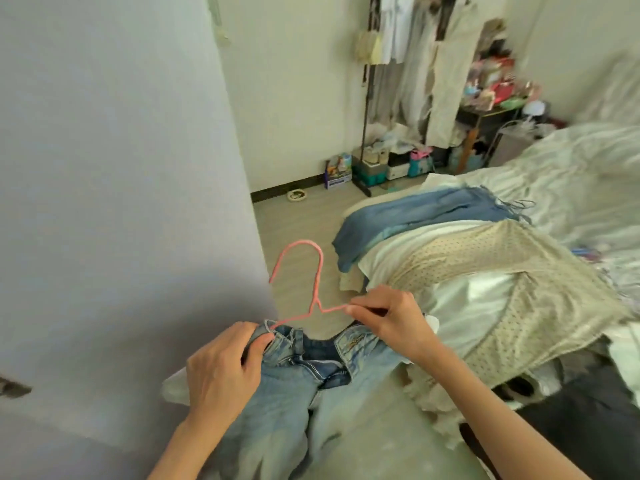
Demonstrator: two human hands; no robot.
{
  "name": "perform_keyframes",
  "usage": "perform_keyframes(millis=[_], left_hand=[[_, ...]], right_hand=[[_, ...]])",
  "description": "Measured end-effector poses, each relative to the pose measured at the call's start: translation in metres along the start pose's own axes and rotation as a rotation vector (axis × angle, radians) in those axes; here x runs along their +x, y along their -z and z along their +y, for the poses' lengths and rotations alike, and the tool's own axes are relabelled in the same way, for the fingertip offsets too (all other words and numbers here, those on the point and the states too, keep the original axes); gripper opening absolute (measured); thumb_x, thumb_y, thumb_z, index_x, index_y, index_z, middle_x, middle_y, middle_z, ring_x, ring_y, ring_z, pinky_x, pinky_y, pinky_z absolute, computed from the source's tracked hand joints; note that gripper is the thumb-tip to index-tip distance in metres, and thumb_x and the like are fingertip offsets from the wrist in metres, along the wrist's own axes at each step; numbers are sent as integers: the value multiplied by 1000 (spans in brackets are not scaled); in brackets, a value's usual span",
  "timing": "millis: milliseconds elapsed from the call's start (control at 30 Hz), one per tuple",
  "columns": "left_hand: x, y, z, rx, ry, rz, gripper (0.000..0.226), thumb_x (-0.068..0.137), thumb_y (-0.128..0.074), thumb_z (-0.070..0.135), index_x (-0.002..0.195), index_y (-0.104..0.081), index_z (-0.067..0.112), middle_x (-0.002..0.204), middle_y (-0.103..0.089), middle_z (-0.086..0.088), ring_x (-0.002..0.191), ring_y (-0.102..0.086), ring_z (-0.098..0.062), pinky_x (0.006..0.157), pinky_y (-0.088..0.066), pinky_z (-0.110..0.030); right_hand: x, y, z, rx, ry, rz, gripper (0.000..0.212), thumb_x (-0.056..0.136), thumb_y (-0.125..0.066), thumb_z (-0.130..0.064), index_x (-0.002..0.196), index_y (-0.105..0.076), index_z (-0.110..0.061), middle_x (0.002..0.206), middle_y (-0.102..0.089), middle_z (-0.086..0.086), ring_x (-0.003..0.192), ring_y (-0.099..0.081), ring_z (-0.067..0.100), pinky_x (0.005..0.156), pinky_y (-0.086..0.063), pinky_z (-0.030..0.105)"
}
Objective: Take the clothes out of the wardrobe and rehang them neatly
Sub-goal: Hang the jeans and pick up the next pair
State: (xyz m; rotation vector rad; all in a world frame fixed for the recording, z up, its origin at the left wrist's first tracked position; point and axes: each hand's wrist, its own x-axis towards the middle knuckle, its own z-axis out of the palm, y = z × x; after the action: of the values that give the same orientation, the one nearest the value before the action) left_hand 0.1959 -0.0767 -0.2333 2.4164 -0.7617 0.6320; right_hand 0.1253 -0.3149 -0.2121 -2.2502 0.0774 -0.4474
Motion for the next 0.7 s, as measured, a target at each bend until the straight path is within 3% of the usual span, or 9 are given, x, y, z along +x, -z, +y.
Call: perform_keyframes(millis=[100,200,300,400,500,567,700], left_hand=[[24,-35,56,-65,-58,-44,38,83,-44,42,63,-62,15,46,-51,2,43,-51,-24,41,-33,-24],[46,-65,108,-131,-128,-79,41,82,-44,43,57,-53,13,39,-42,-3,36,-46,-28,42,-25,-23],[67,-88,153,-212,-145,-107,32,81,-42,47,68,-42,18,38,-41,-7,40,-47,-38,40,-30,-26],[89,-107,193,-271,-196,-115,35,82,-40,50,70,-42,17,39,-42,-6,44,-49,-39,41,-35,-29],[110,-122,237,-326,-295,-121,48,82,-37,55,60,-52,15,39,-30,3,41,-45,-35,41,-36,-31],[123,-129,265,-371,-367,-125,48,82,-37,55,59,-51,15,39,-28,6,41,-43,-31,41,-35,-30],[146,-142,323,-473,-504,-146,45,83,-38,55,58,-45,18,40,-32,6,41,-37,-19,41,-28,-23]], right_hand=[[-22,51,34,-127,-28,277,31,79,-57,-46,85,-75,-22,83,-61,-9,84,-47,6,76,-37,11],[-48,100,69,-248,-127,437,51,83,-50,-56,111,-67,-17,107,-56,-3,102,-50,16,89,-40,24],[-76,149,97,-345,-245,474,67,84,-38,-66,120,-58,-14,111,-57,1,105,-51,17,90,-39,30],[-97,187,118,-544,-279,522,65,84,-36,-66,111,-61,-12,94,-64,-1,91,-57,21,82,-39,34],[-115,220,129,-568,-320,689,57,84,-36,-66,85,-60,-14,69,-50,-11,70,-54,22,72,-37,34],[-127,242,129,-554,-358,812,43,82,-43,-62,71,-49,-21,59,-37,-14,62,-44,16,67,-31,30],[-149,280,119,-539,-431,1026,50,75,-50,-63,55,-27,-23,51,-30,-9,62,-36,19,63,-23,29]])
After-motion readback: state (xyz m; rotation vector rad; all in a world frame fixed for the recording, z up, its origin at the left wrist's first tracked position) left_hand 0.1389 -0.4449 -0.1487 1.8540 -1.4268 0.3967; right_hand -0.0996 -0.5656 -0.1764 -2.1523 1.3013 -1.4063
